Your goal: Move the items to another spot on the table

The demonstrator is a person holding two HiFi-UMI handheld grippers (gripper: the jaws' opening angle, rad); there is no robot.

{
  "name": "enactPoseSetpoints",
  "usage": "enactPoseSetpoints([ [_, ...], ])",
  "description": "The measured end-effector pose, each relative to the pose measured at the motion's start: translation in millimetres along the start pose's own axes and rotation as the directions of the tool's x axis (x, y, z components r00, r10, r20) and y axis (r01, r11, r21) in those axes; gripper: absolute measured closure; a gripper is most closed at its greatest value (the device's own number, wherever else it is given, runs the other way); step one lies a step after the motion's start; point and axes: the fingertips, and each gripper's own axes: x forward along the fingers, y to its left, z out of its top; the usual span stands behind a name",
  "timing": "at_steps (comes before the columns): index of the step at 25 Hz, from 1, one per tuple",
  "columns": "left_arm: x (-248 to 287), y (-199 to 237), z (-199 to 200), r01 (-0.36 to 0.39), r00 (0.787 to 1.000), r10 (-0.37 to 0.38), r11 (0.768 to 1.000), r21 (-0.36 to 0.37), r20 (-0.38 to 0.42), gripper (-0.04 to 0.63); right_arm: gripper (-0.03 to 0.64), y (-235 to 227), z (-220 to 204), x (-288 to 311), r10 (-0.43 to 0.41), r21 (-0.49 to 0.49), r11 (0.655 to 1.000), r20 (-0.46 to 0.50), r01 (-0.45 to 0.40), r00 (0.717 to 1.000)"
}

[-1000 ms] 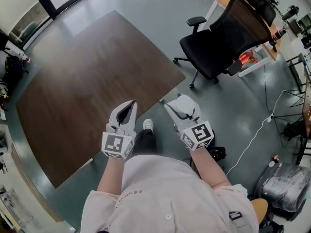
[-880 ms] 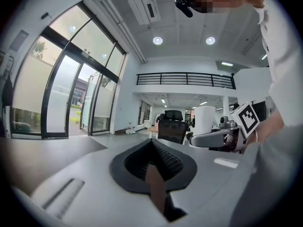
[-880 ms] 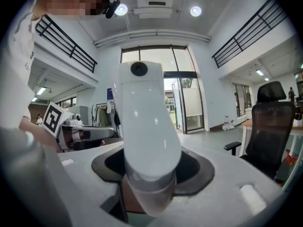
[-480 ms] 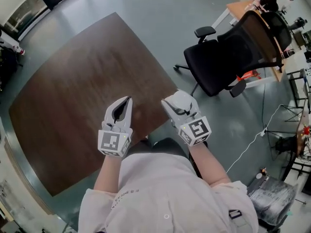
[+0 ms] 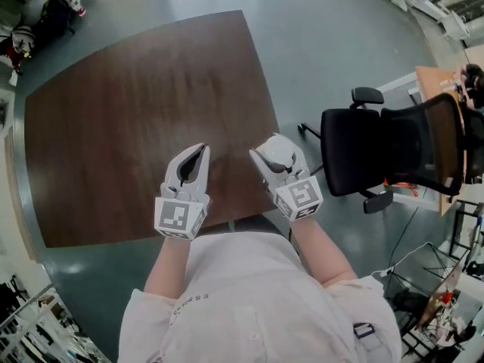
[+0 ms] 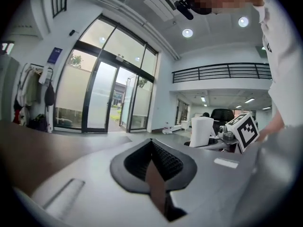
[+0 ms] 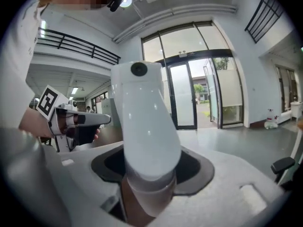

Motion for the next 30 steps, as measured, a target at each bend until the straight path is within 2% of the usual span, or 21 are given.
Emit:
enactPoseSetpoints([
  [4, 2, 1, -4, -0.094, 0.996, 0.094, 0.995, -0.027, -0.002, 0.578, 0.368, -7, -3, 24, 0.113, -0.054, 0.992, -0.002, -0.113, 0.994],
  [7, 5, 6, -11, -0.143, 0.990, 0.143, 0.989, -0.040, -0.013, 0.578, 0.368, -14, -9, 40, 0.163, -0.087, 0.983, 0.020, -0.161, 0.986],
  [10, 5, 11, -34, -0.185, 0.983, 0.185, 0.982, -0.034, -0.018, 0.578, 0.369, -20, -31, 47, 0.181, -0.094, 0.979, 0.020, -0.179, 0.983],
  [14, 1, 18, -59, -0.227, 0.974, 0.226, 0.970, -0.081, -0.023, 0.578, 0.368, -18, -54, 54, 0.214, -0.094, 0.973, 0.013, -0.212, 0.977],
  [16, -2, 22, -58, -0.240, 0.971, 0.239, 0.966, -0.098, -0.021, 0.578, 0.368, -15, -55, 55, 0.228, -0.092, 0.970, 0.015, -0.226, 0.974],
  [21, -10, 21, -57, -0.275, 0.961, 0.276, 0.958, -0.085, -0.010, 0.578, 0.368, -13, -58, 50, 0.242, -0.095, 0.966, 0.025, -0.239, 0.970],
  [25, -12, 22, -54, -0.274, 0.962, 0.274, 0.958, -0.087, -0.013, 0.578, 0.368, -7, -60, 51, 0.253, -0.124, 0.961, 0.019, -0.249, 0.967],
  [26, -13, 22, -53, -0.275, 0.961, 0.275, 0.957, -0.088, -0.015, 0.578, 0.359, -5, -61, 52, 0.254, -0.126, 0.960, 0.008, -0.251, 0.967],
  [30, -19, 16, -44, -0.272, 0.962, 0.272, 0.957, -0.104, -0.013, 0.578, 0.216, -4, -69, 51, 0.270, -0.087, 0.958, -0.039, -0.273, 0.962],
])
